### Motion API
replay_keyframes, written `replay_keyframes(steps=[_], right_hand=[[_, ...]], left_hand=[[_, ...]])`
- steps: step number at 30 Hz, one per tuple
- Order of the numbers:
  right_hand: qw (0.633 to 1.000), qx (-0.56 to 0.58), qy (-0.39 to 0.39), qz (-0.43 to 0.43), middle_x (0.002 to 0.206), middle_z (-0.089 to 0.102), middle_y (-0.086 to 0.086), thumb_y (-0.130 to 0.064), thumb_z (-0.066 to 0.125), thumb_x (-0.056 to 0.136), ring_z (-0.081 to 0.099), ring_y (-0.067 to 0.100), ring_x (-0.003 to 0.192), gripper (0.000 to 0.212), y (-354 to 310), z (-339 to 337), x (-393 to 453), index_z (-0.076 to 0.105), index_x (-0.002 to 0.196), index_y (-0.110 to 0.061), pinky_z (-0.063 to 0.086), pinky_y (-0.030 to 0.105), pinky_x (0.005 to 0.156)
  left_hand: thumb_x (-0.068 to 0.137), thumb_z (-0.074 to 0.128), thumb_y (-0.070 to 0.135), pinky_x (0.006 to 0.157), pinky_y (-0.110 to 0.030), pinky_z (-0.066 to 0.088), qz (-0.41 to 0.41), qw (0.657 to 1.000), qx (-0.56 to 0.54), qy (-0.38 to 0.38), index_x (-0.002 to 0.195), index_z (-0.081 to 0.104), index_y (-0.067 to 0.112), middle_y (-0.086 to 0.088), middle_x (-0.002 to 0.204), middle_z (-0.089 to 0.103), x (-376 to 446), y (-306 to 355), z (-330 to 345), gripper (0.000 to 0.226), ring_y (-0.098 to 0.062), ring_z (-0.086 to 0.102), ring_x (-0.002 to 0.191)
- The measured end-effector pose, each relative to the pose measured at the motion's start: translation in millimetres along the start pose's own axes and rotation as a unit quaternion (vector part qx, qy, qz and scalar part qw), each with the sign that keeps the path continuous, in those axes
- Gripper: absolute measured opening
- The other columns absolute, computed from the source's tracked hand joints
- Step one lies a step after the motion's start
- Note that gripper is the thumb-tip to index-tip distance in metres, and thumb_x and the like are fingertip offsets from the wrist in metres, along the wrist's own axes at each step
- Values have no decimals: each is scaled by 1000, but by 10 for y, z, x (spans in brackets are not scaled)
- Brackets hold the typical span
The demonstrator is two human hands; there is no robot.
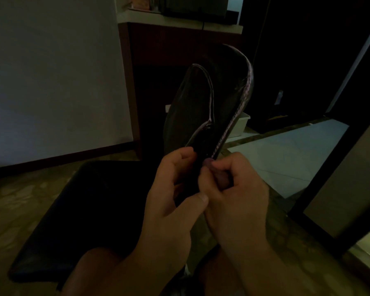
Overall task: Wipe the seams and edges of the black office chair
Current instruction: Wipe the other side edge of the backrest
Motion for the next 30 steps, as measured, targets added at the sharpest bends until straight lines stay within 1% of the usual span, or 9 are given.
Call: replay_keyframes(steps=[2, 6, 11, 15, 18, 21, 23, 26, 30], right_hand=[[999, 1, 32, -2, 81, 65, -18, -16, 67, 82, 66, 1, 75, 14, 3, -33, 29, 57, 78, -25, 50, 11, 59], [999, -20, -26, -38, 82, 61, -15, -20, 63, 87, 63, 4, 76, 5, -63, 101, -34, 60, 85, -24, 53, 19, 60], [996, -49, 72, -7, 68, 56, -18, -16, 69, 83, 59, 1, 62, 19, -8, -73, 58, 54, 76, -25, 42, 10, 51], [996, -56, 9, -64, 76, 61, -12, -20, 67, 89, 61, 5, 70, 9, -95, 106, -3, 59, 84, -23, 51, 20, 56], [995, -72, 51, -36, 75, 61, -19, -20, 68, 86, 64, 0, 71, 15, -37, 16, 32, 56, 80, -26, 51, 16, 56], [993, -79, 85, -19, 68, 51, -22, -11, 71, 83, 58, -9, 66, 24, 3, -95, 72, 53, 76, -24, 41, 5, 52], [993, -86, 61, -52, 73, 54, -18, -19, 69, 85, 59, -4, 68, 17, -22, -40, 53, 54, 81, -24, 45, 10, 54], [994, -79, 19, -70, 82, 62, -13, -30, 64, 87, 62, 5, 74, 9, 13, 21, 17, 59, 85, -23, 53, 28, 59], [992, -99, 60, -57, 74, 54, -22, -22, 69, 85, 57, -2, 67, 16, 33, -140, 122, 54, 82, -27, 43, 9, 56]], left_hand=[[67, 62, 28, 95, -30, 55, 2, 1000, 0, -7, 134, 51, 27, 6, 130, 67, -2, 19, 3, 68, -20, 63, 122], [72, 62, 12, 87, -21, 54, -1, 1000, 9, -12, 132, 53, 28, 10, 125, 68, -3, 11, -11, 63, -14, 65, 118], [67, 60, 31, 95, -31, 54, 12, 998, 38, -40, 133, 52, 32, 10, 132, 65, 1, 55, -28, 66, -16, 61, 125], [67, 62, 28, 89, -26, 54, 4, 999, 13, -35, 130, 56, 34, 7, 130, 66, -15, 41, -57, 64, -19, 64, 121], [69, 62, 29, 97, -43, 51, 1, 999, 18, -36, 134, 52, 37, 6, 137, 63, -18, 43, -65, 66, -23, 60, 126], [69, 62, 29, 104, -54, 46, -2, 999, 16, -32, 135, 50, 39, 6, 140, 61, -11, 39, -81, 68, -26, 58, 128], [67, 63, 29, 101, -48, 50, -8, 999, 12, -31, 136, 48, 38, 8, 139, 62, -9, 25, -76, 71, -23, 59, 128], [66, 64, 30, 98, -43, 52, -13, 1000, 1, -22, 137, 46, 37, 9, 137, 62, 13, 9, -63, 74, -21, 60, 128], [66, 63, 27, 101, -46, 48, 13, 1000, 13, -9, 137, 45, 39, 9, 138, 61, 44, 29, -13, 74, -19, 57, 130]])
Point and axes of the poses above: each hand's wrist, its own x-axis towards the middle knuckle, its own z-axis out of the palm, y = z × x, the point moved 3 cm from there along x, towards the middle knuckle
